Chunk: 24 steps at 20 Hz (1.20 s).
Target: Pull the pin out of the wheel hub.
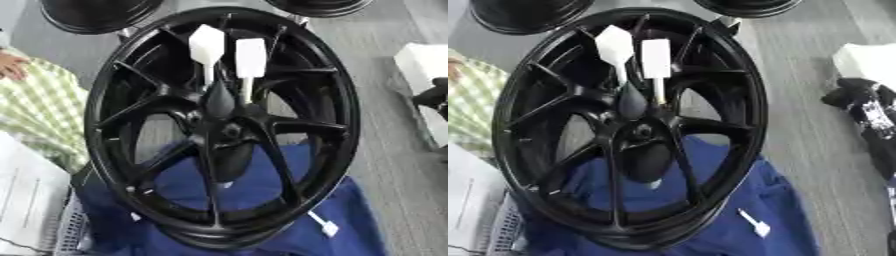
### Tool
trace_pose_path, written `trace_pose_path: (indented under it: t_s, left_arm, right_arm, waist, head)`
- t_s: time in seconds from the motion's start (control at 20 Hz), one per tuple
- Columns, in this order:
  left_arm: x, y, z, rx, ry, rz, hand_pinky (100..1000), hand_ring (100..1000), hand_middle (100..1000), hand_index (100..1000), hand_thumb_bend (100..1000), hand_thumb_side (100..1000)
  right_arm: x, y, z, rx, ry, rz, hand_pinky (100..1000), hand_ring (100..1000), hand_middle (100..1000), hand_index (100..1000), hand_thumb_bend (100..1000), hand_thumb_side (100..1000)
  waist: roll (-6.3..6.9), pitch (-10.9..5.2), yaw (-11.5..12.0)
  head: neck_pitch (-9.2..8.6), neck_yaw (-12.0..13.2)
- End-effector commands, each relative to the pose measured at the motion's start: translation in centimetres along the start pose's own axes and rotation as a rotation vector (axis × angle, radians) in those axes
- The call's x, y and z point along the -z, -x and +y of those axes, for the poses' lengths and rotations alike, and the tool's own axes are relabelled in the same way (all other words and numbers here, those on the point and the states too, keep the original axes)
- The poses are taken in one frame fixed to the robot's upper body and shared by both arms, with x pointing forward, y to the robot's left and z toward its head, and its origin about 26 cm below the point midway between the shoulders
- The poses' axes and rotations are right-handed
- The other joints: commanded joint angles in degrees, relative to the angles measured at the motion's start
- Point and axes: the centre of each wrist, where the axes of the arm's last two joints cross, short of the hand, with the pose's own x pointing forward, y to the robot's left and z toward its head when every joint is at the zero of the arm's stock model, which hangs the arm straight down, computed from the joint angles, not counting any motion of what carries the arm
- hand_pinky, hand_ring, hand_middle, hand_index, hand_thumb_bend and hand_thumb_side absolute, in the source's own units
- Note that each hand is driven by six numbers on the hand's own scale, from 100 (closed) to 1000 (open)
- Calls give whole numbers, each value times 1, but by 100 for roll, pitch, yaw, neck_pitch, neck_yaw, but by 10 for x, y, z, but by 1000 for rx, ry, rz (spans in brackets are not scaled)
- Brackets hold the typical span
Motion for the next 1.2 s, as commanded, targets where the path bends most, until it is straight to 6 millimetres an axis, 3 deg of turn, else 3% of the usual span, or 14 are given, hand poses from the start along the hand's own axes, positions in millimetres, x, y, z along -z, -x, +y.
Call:
trace_pose_path:
  t_s: [0.05,0.55,0.95,1.2]
  left_arm:
    - [14,-6,13,73,66,-64,795,730,678,807,393,634]
    - [88,-18,42,164,27,-226,794,728,679,808,379,641]
    - [129,-14,49,155,33,-270,800,738,695,816,393,645]
    - [145,-8,51,153,42,-266,809,759,725,835,417,610]
  right_arm:
    - [4,-10,-5,-42,-23,-22,836,699,610,756,100,652]
    - [4,-9,-4,-50,-42,-14,835,698,610,755,100,657]
    - [6,-8,-3,-49,-54,-15,835,698,610,756,100,661]
    - [8,-9,-2,-50,-65,-23,835,698,610,756,100,661]
  waist:
    - [19,-139,5]
    - [54,-126,-88]
    - [59,-89,-148]
    - [68,-46,-200]
  head:
    - [13,-9]
    - [-32,101]
    - [-86,190]
    - [-214,215]
